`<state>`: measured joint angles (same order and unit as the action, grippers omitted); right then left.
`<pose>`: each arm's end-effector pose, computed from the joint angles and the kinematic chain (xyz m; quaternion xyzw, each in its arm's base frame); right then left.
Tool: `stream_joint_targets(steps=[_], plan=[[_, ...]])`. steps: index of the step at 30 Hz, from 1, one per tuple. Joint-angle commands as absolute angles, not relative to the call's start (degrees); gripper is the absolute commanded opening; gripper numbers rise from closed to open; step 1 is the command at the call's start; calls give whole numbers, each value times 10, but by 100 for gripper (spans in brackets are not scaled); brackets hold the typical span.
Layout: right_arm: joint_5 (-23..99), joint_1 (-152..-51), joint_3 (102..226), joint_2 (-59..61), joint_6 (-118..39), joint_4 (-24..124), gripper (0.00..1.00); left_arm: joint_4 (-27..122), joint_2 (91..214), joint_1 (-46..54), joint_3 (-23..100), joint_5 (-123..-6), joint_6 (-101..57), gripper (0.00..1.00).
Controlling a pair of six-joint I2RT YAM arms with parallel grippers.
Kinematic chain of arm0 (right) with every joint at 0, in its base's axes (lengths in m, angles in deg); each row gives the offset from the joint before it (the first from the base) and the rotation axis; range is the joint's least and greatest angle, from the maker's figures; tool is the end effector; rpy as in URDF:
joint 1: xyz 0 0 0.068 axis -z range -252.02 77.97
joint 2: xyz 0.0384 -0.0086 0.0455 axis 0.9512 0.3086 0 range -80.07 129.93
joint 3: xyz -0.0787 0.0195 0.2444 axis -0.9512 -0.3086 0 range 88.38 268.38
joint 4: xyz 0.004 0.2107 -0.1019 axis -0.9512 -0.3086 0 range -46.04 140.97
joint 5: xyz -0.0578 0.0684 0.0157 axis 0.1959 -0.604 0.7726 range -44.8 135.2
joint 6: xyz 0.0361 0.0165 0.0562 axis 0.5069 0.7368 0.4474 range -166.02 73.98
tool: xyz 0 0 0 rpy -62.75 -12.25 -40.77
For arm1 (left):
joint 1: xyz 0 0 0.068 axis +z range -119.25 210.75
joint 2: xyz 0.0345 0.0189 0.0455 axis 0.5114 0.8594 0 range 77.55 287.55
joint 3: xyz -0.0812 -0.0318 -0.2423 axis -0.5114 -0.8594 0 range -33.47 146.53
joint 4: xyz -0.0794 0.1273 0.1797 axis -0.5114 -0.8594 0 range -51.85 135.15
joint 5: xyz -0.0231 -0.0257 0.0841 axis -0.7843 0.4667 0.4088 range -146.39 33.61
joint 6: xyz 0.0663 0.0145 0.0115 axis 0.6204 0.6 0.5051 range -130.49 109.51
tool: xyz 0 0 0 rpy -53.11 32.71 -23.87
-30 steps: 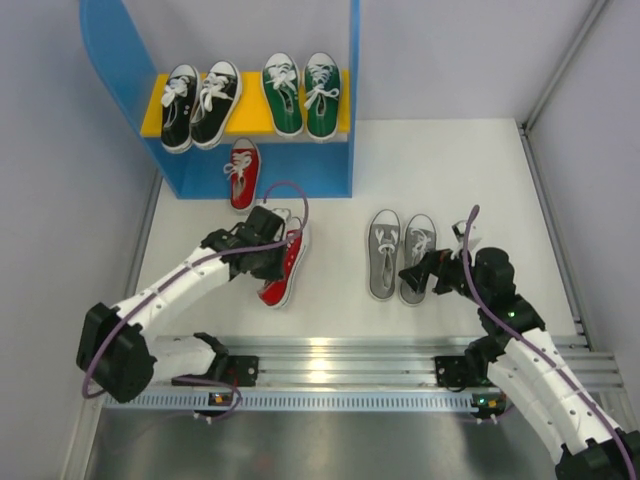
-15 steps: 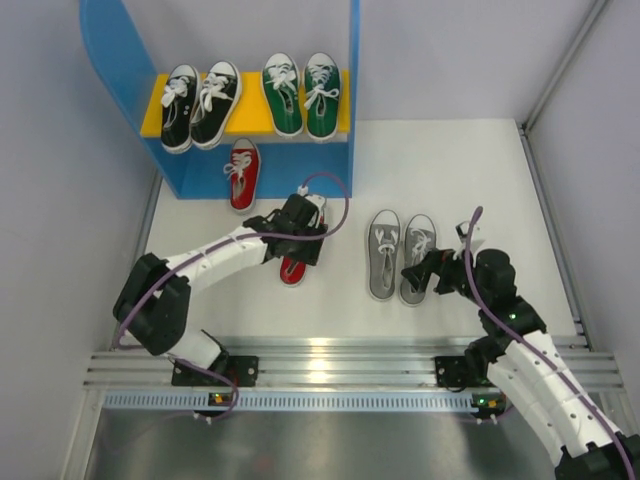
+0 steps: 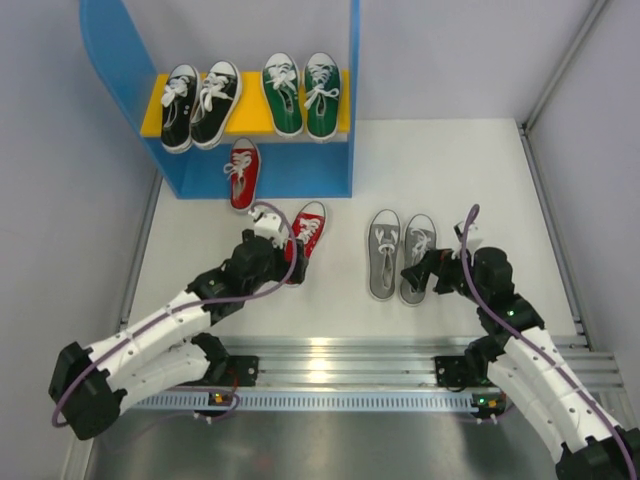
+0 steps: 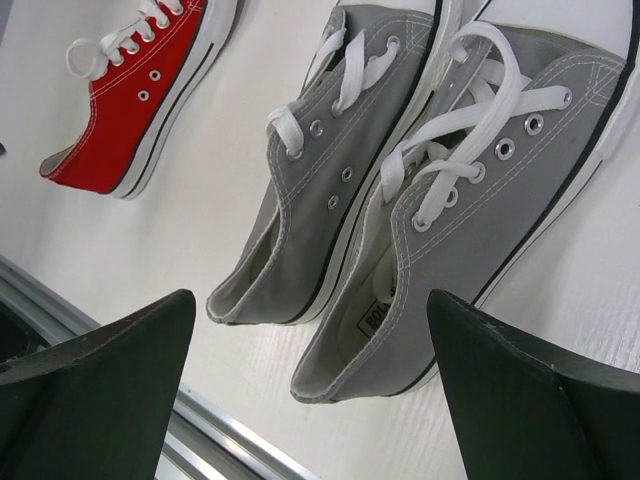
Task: Place and organize the shoes onto the shoe shelf
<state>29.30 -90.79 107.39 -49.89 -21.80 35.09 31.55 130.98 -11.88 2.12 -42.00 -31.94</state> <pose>0.1297 0.0601 0.1973 -0.0319 0.8472 0.2992 0.4379 0.1600 -0.1286 0.2371 0.0989 0.8619 -0.1647 0.4693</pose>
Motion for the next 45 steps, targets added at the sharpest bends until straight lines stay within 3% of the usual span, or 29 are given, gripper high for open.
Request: stream_joint_targets(steps=[1, 6, 16, 28, 32, 35, 38, 39, 45], plan=[[297, -916, 1078, -498, -214, 379, 99, 409, 1266, -136, -59, -379, -356, 99], [296, -916, 1080, -485, -214, 383, 100, 601, 1182, -221, -207, -265, -355, 99], [298, -918, 1075, -468, -210, 395, 99, 765, 1220, -244, -284, -245, -279, 97], [301, -918, 1082, -460, -215, 392, 99, 923, 1433, -243, -277, -238, -257, 89], [302, -918, 1082, -461, -216, 392, 99, 952, 1454, -237, -270, -236, -236, 78], [303, -918, 1082, -461, -217, 394, 100, 959, 1470, -223, -264, -254, -233, 59], [302, -918, 1082, -460, -217, 394, 99, 967, 1495, -210, -264, -256, -241, 6], [302, -918, 1082, -462, -217, 395, 100, 970, 1501, -210, -264, -249, -246, 0], [303, -918, 1080, -466, -218, 395, 100, 947, 1477, -209, -269, -268, -254, 0]])
